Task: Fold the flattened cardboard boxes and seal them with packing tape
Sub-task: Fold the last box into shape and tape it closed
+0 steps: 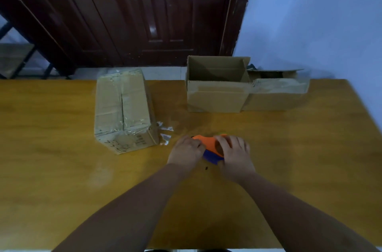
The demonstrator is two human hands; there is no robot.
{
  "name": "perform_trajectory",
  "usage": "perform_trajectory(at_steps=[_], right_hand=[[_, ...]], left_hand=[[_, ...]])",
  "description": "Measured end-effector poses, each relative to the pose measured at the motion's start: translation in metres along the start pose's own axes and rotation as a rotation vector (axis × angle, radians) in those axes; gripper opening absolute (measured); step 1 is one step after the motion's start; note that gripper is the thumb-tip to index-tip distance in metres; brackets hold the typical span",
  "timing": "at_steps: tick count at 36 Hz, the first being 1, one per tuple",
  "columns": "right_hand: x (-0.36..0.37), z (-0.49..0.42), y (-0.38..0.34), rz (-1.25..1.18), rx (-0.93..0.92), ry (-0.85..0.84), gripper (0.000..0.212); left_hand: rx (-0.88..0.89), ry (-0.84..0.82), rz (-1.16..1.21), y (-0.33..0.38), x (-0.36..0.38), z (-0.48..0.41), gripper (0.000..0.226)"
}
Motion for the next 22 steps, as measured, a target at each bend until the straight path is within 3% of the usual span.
perform_trajectory(at_steps=[6,10,13,17,22], right_hand=[[-0.03,-0.028,-0.027,-0.162,0.003,0.174,0.062],[-0.046,-0.044,-0.05,-0.281,-0.057,0.242,0.053],[-0.052,-0.056,-0.076,-0.368,-0.134,0.224,0.038],[-0.061,-0.065,-0.118,-0.371,-0.265,0.198,0.026],[-0.071,-0.072,-0.17,-0.292,-0.411,0.134,0.028]], left_hand=[[-0.099,0.064,0.195,-0.001,-0.011,0.013,0.041],[-0.214,0.288,0.34,-0.019,-0.039,0.034,0.027],[-0.288,0.516,0.347,-0.043,-0.062,0.053,0.014],[-0.386,0.69,0.32,-0.078,-0.082,0.078,0.015],[-0.488,0.789,0.399,-0.133,-0.088,0.11,0.016]])
Point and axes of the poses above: each hand's wrist, its own z-axis away from the middle knuckle, its own x-axis out of the palm, y = z × x, the point moved 5 cm from there along -z, towards the middle knuckle, and after that the axes turned 4 degrees about -y, right-handed, at the moved point
